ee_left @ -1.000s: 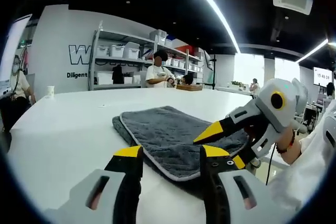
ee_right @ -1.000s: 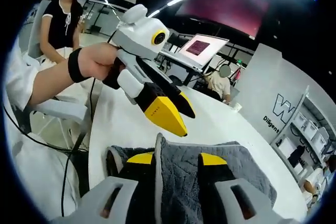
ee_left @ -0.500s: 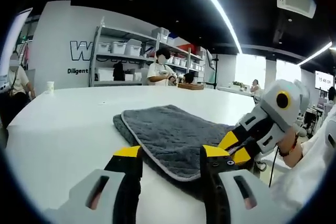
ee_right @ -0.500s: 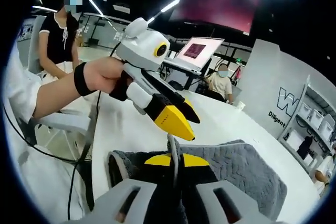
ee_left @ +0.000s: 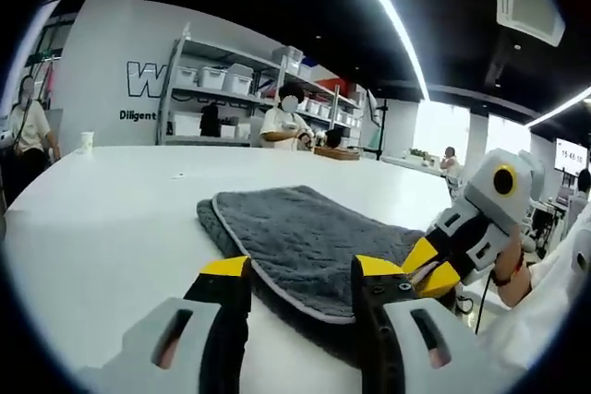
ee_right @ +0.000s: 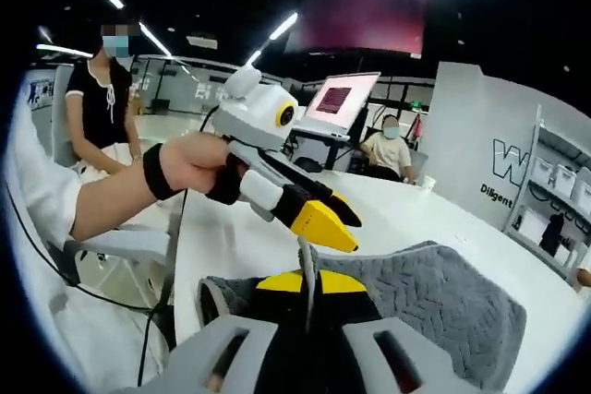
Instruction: Open the folded towel by lifting each exposed corner and separating the folded layers until the towel lies flat within the target outline without major curled edges
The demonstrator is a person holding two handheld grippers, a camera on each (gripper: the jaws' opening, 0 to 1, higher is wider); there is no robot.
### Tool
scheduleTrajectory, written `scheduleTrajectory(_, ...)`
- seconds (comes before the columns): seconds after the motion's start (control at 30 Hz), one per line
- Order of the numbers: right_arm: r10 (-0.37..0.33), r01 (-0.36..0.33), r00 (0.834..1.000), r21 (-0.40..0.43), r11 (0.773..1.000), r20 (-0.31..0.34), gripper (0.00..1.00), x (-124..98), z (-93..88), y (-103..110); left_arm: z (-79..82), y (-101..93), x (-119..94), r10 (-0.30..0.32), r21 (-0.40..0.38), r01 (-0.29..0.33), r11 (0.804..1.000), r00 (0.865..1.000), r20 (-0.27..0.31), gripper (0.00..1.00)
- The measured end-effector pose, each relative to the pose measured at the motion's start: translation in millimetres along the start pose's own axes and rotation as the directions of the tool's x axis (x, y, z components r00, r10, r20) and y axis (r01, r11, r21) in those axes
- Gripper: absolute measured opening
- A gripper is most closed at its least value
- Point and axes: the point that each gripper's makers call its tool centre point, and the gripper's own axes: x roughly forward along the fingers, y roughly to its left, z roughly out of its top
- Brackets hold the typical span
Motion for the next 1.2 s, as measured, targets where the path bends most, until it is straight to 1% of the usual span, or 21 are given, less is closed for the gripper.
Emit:
scheduleTrajectory(0.07, -0.012, 0.013, 1.0, 0.009, 1.0, -0.004, 0.0, -1.9, -1.6, -3.7, 1.2, -1.9, 3.4, -0.005, 0.001, 0.005, 1.0, 1.0, -0.003, 0.41)
scheduleTrajectory(0.17, -0.009, 0.009, 1.0, 0.024, 1.0, 0.006, 0.0, -5.2, 0.2, -5.7, 1.2, -2.9, 7.7, -0.003, 0.008, 0.003, 1.0, 1.0, -0.012, 0.42)
scheduleTrajectory(0.37, -0.029, 0.029, 1.0, 0.023, 0.999, 0.01, 0.0, -8.6, -0.6, -8.7, -0.4, -3.2, 16.6, -0.011, -0.004, 0.011, 1.0, 1.0, -0.02, 0.41)
scheduleTrajectory(0.43, -0.027, 0.026, 0.999, 0.034, 0.999, 0.018, 0.0, -10.2, 0.7, -8.8, -0.6, -3.3, 17.7, -0.008, -0.006, 0.008, 1.0, 1.0, -0.019, 0.41)
scheduleTrajectory(0.63, -0.026, 0.025, 0.999, 0.032, 0.999, 0.022, 0.0, -12.2, 0.0, -8.0, 1.1, -1.4, 22.2, -0.007, -0.02, 0.006, 1.0, 1.0, -0.02, 0.41)
scheduleTrajectory(0.8, -0.038, 0.037, 0.999, 0.034, 0.999, 0.031, 0.0, -17.3, -0.2, -9.8, -2.9, -4.2, 25.2, -0.015, -0.045, 0.014, 0.999, 1.0, -0.02, 0.42)
scheduleTrajectory(0.9, -0.041, 0.039, 0.999, 0.038, 0.998, 0.032, 0.0, -18.7, -1.3, -10.9, -4.7, -2.2, 27.2, -0.008, -0.045, 0.007, 0.999, 1.0, -0.026, 0.42)
scheduleTrajectory(1.03, -0.052, 0.05, 0.998, 0.05, 0.998, 0.047, 0.0, -27.1, -1.3, -8.2, -6.7, -0.3, 28.3, 0.002, -0.064, -0.004, 0.998, 1.0, -0.025, 0.43)
scheduleTrajectory(1.13, -0.054, 0.052, 0.997, 0.045, 0.998, 0.047, 0.0, -27.4, -0.5, -9.3, -7.9, 0.4, 28.8, 0.002, -0.072, -0.004, 0.997, 1.0, -0.03, 0.43)
scheduleTrajectory(1.2, -0.054, 0.052, 0.997, 0.042, 0.998, 0.047, 0.0, -27.0, 0.2, -10.0, -5.7, 3.4, 30.1, 0.001, -0.078, -0.004, 0.997, 1.0, -0.027, 0.43)
